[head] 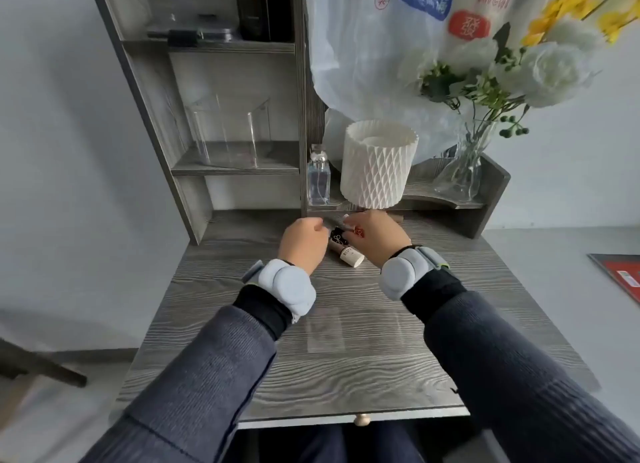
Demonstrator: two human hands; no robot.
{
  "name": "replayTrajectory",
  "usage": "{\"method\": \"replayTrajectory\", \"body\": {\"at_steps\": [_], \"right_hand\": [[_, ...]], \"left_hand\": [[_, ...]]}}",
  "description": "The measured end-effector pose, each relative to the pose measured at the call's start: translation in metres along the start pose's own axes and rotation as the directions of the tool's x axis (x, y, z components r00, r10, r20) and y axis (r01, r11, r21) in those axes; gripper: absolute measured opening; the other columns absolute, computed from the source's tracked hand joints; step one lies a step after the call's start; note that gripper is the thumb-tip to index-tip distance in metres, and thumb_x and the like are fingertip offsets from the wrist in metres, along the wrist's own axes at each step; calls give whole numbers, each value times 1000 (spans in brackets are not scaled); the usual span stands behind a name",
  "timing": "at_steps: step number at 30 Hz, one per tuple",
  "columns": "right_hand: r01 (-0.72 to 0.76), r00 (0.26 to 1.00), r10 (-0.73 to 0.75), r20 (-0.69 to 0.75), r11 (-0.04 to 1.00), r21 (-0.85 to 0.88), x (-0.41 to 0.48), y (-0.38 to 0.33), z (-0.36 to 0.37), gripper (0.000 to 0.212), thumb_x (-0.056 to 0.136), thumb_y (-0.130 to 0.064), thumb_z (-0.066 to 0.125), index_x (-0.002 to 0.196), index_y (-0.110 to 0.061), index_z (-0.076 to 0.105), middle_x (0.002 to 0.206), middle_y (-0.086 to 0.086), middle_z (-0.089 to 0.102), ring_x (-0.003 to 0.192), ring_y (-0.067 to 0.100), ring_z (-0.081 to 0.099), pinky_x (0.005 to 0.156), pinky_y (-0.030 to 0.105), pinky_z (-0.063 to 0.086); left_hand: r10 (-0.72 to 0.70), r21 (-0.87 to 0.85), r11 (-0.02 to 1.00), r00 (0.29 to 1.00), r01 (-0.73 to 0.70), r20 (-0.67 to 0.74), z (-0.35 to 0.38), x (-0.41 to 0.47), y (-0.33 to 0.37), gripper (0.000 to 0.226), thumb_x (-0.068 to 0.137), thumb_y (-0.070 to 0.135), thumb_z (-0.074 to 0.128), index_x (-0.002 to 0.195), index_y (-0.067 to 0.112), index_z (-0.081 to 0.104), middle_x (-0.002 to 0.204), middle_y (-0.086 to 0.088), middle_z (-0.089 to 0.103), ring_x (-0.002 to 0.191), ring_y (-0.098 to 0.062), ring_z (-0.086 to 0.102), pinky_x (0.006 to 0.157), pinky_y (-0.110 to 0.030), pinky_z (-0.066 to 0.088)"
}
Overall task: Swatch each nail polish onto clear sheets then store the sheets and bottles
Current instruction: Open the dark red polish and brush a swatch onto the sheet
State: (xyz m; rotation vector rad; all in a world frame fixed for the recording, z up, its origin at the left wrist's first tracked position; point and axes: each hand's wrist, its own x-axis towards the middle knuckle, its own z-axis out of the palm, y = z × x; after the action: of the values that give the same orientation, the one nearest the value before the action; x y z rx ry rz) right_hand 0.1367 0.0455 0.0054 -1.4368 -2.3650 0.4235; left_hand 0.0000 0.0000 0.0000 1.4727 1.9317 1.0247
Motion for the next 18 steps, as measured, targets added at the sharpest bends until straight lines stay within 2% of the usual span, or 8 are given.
{"method": "replayTrajectory", "body": {"at_steps": [2,4,5,7,9,12,16,18], "right_hand": [[-15,1000,15,13,1000,-17,7,1,5,24,94,-23,54,110,-9,65,105,10,67,101,31,61,84,40,49],[-18,999,19,28,999,-49,10,1,9,23,95,-22,52,111,-8,62,108,11,66,102,30,60,75,32,41],[-15,999,17,33,998,-63,14,2,13,21,96,-21,52,110,-9,61,106,11,65,100,29,60,72,29,36],[-24,999,27,40,997,-78,20,5,17,20,96,-19,51,111,-9,60,106,12,66,98,29,59,71,28,32],[-22,998,27,61,996,-89,24,7,21,22,95,-17,52,114,-9,59,106,12,67,99,29,60,73,29,34],[-23,994,35,102,993,-116,31,10,25,26,95,-17,52,120,-12,60,107,11,69,101,29,62,78,33,46],[-31,993,45,112,992,-119,33,12,27,28,92,-16,55,119,-14,62,105,9,70,98,28,64,83,39,51],[-38,993,51,111,993,-116,32,12,28,27,90,-16,58,116,-15,62,104,7,70,98,27,64,83,38,51]], "left_hand": [[-69,-79,994,996,73,48,6,5,-5,34,92,12,43,61,25,38,78,-6,52,82,-21,40,74,-28,33],[-151,-174,971,984,165,91,12,6,-6,27,89,19,45,62,23,46,81,-9,55,87,-27,52,84,-38,47],[-174,-218,957,980,192,100,15,8,-8,26,88,22,45,63,25,48,85,-10,57,93,-30,57,91,-45,49],[-202,-253,940,971,230,130,20,13,-12,27,90,17,45,65,26,52,88,-10,57,97,-29,57,97,-49,47],[-212,-267,933,968,242,137,23,16,-13,20,89,11,46,76,17,60,86,-9,56,93,-28,55,97,-48,47],[-211,-280,927,963,251,168,25,15,-11,17,88,9,46,94,12,62,85,-3,55,102,-32,55,97,-46,48],[-218,-308,913,957,269,192,28,16,-10,14,89,8,46,90,9,60,81,0,52,105,-33,55,98,-47,47],[-195,-297,923,962,246,191,29,16,-11,15,88,8,45,90,7,60,79,-1,52,96,-30,54,94,-42,48]]}}
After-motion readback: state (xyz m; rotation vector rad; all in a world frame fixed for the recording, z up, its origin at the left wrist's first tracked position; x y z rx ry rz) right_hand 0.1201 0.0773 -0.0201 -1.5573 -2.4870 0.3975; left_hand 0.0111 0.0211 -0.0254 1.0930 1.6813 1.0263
